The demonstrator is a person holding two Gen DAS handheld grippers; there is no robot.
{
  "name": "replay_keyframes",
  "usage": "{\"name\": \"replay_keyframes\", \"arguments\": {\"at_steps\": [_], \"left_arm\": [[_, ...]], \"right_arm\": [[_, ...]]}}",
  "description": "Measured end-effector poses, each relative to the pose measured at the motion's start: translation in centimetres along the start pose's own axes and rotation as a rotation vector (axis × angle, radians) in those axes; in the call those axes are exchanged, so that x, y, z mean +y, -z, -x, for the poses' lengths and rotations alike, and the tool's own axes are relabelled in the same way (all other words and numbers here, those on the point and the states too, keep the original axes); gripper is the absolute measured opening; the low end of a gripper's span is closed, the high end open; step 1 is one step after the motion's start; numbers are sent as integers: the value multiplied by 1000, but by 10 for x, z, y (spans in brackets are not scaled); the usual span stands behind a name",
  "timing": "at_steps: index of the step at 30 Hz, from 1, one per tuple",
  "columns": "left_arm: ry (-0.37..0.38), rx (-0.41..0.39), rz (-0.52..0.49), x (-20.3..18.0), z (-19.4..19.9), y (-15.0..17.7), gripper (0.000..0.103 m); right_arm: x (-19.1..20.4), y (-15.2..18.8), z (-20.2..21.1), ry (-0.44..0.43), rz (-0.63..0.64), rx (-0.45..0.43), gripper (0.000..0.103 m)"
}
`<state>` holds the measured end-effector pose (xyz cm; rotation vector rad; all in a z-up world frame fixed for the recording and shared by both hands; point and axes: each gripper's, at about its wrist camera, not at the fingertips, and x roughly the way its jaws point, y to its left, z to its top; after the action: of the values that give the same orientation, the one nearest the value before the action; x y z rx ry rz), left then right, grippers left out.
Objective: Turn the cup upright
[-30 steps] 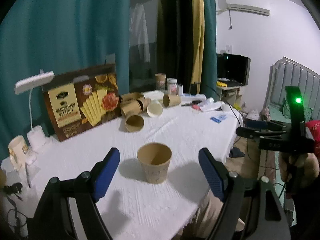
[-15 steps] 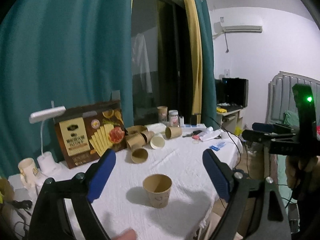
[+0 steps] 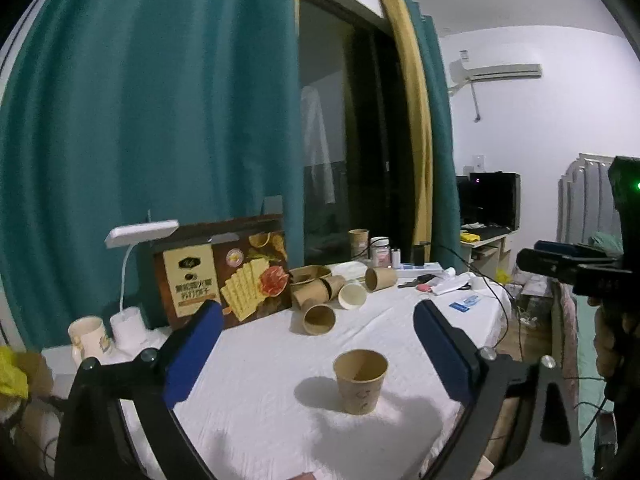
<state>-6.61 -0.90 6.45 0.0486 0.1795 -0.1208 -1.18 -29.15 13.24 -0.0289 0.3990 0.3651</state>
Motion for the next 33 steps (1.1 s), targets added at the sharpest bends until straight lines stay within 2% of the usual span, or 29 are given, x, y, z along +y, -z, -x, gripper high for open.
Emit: {"name": "replay_keyframes", "arguments": {"at_steps": [13,33], "left_arm": [[7,39,74,22,-4,20,99],[15,50,78,22,-11,23,100]], "right_arm": [[8,8,-27,23,19,56,80],[5,15,-36,18,16,75,80]]}}
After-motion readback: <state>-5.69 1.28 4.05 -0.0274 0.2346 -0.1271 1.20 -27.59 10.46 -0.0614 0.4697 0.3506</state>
